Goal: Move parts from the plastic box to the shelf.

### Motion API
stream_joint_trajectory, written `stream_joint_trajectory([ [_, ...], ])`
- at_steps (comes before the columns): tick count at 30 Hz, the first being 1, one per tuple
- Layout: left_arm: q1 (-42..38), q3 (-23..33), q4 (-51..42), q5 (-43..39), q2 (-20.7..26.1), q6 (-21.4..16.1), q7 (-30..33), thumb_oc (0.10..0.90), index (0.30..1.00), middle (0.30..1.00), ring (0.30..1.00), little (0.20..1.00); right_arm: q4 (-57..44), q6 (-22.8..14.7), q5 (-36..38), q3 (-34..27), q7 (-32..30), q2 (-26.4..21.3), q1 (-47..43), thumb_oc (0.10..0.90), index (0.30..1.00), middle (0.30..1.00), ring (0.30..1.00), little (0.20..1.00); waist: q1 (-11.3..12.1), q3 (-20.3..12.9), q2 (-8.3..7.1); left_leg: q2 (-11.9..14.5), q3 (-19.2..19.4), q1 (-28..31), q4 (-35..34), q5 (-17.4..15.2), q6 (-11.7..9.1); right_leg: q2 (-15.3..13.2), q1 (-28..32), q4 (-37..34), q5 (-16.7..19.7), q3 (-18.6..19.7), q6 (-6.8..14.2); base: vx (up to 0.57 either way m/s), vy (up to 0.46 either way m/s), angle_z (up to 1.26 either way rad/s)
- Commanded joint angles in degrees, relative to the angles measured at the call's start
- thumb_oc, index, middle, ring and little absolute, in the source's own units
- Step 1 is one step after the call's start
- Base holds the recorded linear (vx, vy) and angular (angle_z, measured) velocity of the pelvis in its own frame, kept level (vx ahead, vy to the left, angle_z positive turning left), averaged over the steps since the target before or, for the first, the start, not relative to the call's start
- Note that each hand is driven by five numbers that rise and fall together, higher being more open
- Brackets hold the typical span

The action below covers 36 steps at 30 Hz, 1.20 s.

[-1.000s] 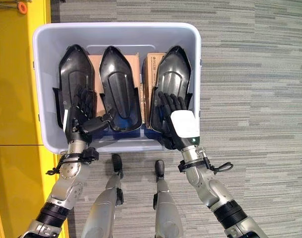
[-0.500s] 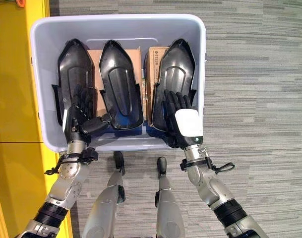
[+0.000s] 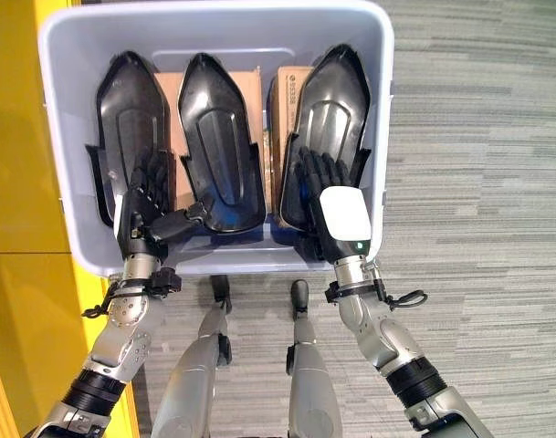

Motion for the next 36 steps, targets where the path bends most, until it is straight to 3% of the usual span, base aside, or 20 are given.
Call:
stream_joint_trajectory([
  [1, -0.6, 1.8, -7.8, 2.0, 0.6, -6.5, 1.2, 0.9, 1.0, 1.0, 1.0, 1.0, -2.7, -1.3, 0.5, -1.6, -5.1, 0.4, -2.2, 0.9, 1.0, 1.0, 1.0, 1.0, -1.0, -0.4, -0.12, 2.8, -0.1, -4.8, 7.7, -7.0, -2.7, -8.3, -0.9, 9.6, -2.0, -2.1, 4.2, -0.04, -0.011, 0.0],
  [10, -1.1, 0.9, -7.6, 1.4, 0.2, -6.3, 1.5, 0.9, 1.0, 1.0, 1.0, 1.0, -0.7, -1.0, 2.8, -1.2, -6.5, 2.1, -4.2, 0.9, 1.0, 1.0, 1.0, 1.0, -1.2, -0.4, 0.98, 2.5, -0.9, -10.0, 10.6, -8.3, -1.9, -7.4, -7.3, 15.0, -4.0, -1.0, 3.6, 0.0, -0.002, 0.01],
  [13, -1.6, 0.6, -7.4, 1.2, 0.0, -6.2, 1.5, 0.9, 1.0, 1.0, 1.0, 1.0, 0.9, -0.9, 4.4, -1.1, -6.5, 2.8, -4.7, 0.506, 0.448, 0.448, 0.448, 0.448, -1.1, -0.4, 1.18, 2.4, -1.0, -10.4, 10.9, -8.5, -1.8, -7.3, -7.9, 15.9, -4.3, -1.0, 3.5, 0.0, -0.009, 0.07],
  [15, -1.6, 0.5, -7.3, 0.9, 0.0, -6.2, 1.4, 0.9, 1.0, 1.0, 1.0, 1.0, 2.1, -0.8, 5.1, -1.2, -6.5, 3.1, -4.6, 0.4, 0.3, 0.3, 0.3, 0.3, -1.1, -0.4, 1.38, 2.4, -1.2, -10.4, 11.3, -8.6, -1.7, -7.3, -8.1, 16.7, -4.6, -1.0, 3.4, 0.0, 0.001, 0.04],
  [22, -1.8, 0.5, -6.9, -0.6, 0.1, -6.3, 0.6, 0.9, 1.0, 1.0, 1.0, 1.0, 3.7, -1.1, 6.7, -1.2, -6.1, 3.1, -4.5, 0.4, 0.3, 0.3, 0.3, 0.3, -1.1, -0.4, 1.33, 2.4, -1.3, -8.4, 11.0, -8.6, -1.8, -7.3, -6.6, 16.9, -5.0, -1.2, 3.3, 0.0, -0.002, 0.05],
  [33, -1.2, 1.4, -6.7, -1.2, 1.2, -6.2, -0.9, 0.9, 1.0, 1.0, 1.0, 1.0, -3.8, -3.1, 6.4, -3.2, -2.8, -0.5, -0.2, 0.4, 0.3, 0.3, 0.3, 0.3, -0.7, -0.4, 0.08, 3.1, -1.2, 4.7, 5.5, -6.4, -2.7, -7.3, 5.3, 11.8, -3.1, -3.1, 3.6, 0.0, -0.002, 0.03],
  [36, 0.4, 1.6, -6.4, -1.4, 1.4, -5.9, -1.8, 0.9, 1.0, 1.0, 1.0, 1.0, -6.5, -4.0, 6.5, -4.1, -2.0, -1.4, 1.6, 0.4, 0.3, 0.3, 0.3, 0.3, -0.4, -2.2, -0.37, 3.3, -1.1, 8.0, 3.7, -5.9, -2.9, -7.3, 8.3, 9.8, -2.2, -3.4, 3.8, 0.02, -0.002, 0.05],
])
